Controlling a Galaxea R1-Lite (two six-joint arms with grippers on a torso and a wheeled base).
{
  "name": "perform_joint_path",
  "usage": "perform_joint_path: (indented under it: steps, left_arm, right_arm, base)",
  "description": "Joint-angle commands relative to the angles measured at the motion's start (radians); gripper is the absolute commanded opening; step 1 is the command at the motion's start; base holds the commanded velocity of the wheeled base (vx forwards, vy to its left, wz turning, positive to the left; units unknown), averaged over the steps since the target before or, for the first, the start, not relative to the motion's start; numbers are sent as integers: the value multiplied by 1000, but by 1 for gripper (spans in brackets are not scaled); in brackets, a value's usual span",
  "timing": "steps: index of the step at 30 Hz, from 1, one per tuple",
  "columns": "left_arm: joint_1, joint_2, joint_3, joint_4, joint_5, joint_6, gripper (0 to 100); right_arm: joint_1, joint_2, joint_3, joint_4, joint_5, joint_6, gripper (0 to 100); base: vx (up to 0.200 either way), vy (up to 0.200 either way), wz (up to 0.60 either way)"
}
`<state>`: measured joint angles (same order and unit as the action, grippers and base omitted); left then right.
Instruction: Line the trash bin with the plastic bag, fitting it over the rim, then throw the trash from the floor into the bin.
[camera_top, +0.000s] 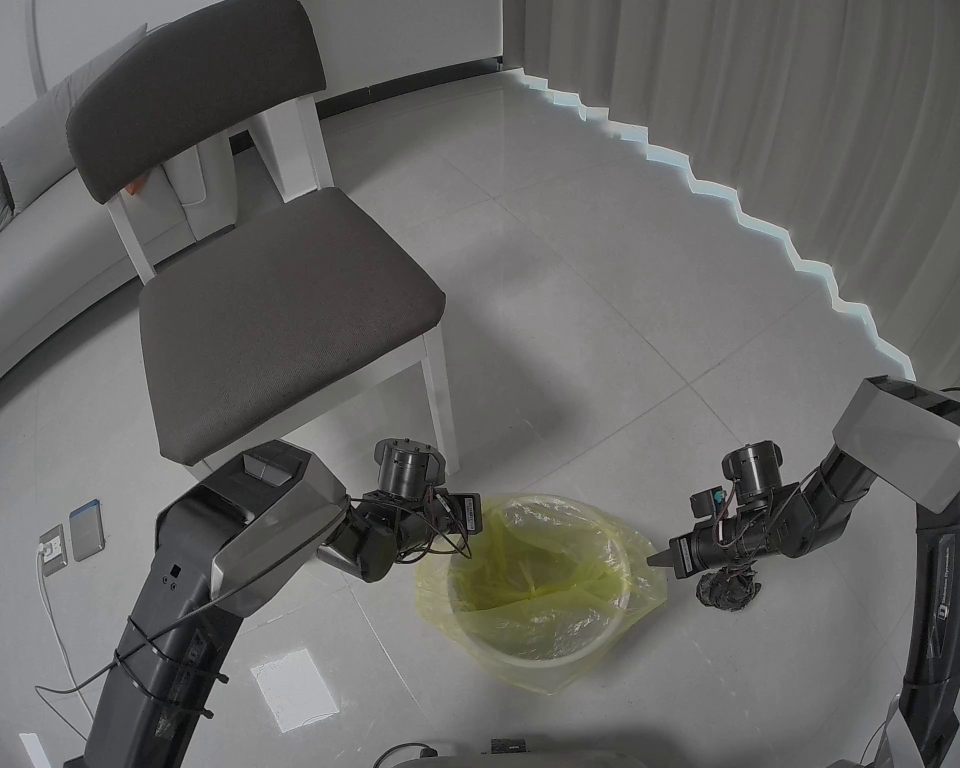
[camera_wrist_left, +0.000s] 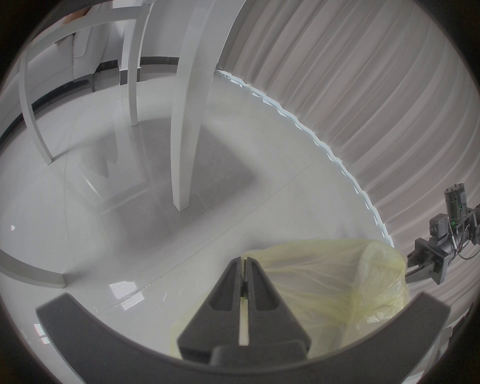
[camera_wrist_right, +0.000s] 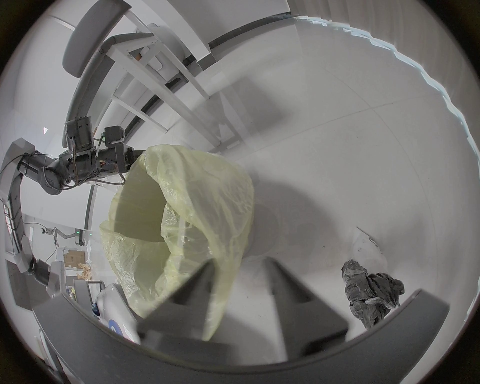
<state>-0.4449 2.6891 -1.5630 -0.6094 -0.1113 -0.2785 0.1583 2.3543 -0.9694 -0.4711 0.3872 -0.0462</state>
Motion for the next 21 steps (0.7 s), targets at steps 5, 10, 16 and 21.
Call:
perform_joint_path:
  steps: [5, 10, 16, 21]
  left_arm:
    - [-1, -12, 6, -7, 1, -1, 0]
    - [-1, -6, 4, -3, 12, 1, 0]
    - [0, -2, 6, -3, 16, -1, 0]
    - [-1, -12, 11, 0, 16, -14, 0]
  right_arm:
    - [17, 16, -8, -1, 5, 3, 0]
    - [21, 71, -55, 5, 5, 3, 0]
    - [24, 138, -157, 129, 5, -6, 0]
    - [30, 138, -170, 150, 5, -27, 0]
  base:
    - [0, 0, 0]
    - [0, 0, 0]
    - [0, 0, 0]
    - [0, 0, 0]
